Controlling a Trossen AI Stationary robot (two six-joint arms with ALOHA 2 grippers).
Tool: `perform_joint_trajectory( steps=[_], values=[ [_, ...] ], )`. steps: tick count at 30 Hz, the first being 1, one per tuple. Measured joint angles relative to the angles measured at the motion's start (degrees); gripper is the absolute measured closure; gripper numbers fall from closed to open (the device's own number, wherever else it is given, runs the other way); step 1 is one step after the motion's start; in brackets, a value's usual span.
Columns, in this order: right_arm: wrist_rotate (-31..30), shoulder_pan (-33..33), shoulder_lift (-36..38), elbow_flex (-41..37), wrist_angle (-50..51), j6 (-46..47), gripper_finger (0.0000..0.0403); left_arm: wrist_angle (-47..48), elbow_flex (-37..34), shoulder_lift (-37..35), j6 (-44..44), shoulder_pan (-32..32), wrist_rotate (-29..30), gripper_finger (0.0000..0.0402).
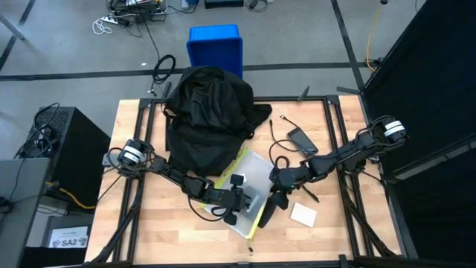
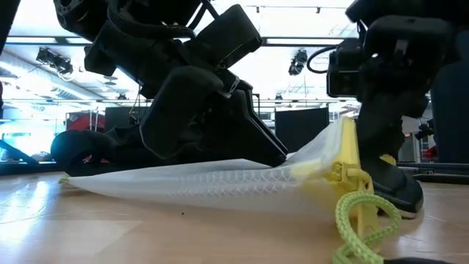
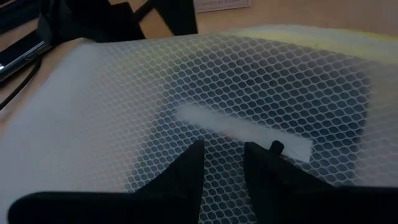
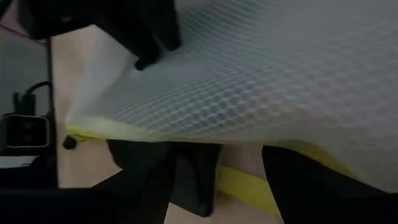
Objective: Unpack backpack
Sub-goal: Remove the calculator from the yellow zipper pouch
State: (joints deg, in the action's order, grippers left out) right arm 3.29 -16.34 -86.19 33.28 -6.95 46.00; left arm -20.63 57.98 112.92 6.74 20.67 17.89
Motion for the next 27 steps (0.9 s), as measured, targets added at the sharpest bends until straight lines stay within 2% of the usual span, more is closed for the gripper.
perform_joint_trajectory(
  steps=[7,15,18,24,27],
  values=[
    [2.1,1.4,0.1,0.1,4.0,1.4,0.0176,0.5,0.0,0.0,-0.1,0.0,0.0,0.0315],
    [3.3,1.5,-0.1,0.0,3.1,1.9,0.0157,0.8,0.0,0.0,-0.7,-0.4,0.7,0.0315],
    [5.3,1.5,-2.2,0.0,0.4,2.1,0.0156,0.8,0.0,0.0,-1.6,-0.7,0.9,0.0314],
    [11.8,1.6,-10.4,0.1,-14.5,2.9,0.0169,1.1,-0.1,0.1,-2.5,-1.0,5.0,0.0315],
    [14.0,1.6,-12.9,0.4,-20.5,3.1,0.0177,1.1,-0.1,0.1,-2.8,-1.0,5.3,0.0315]
  ],
)
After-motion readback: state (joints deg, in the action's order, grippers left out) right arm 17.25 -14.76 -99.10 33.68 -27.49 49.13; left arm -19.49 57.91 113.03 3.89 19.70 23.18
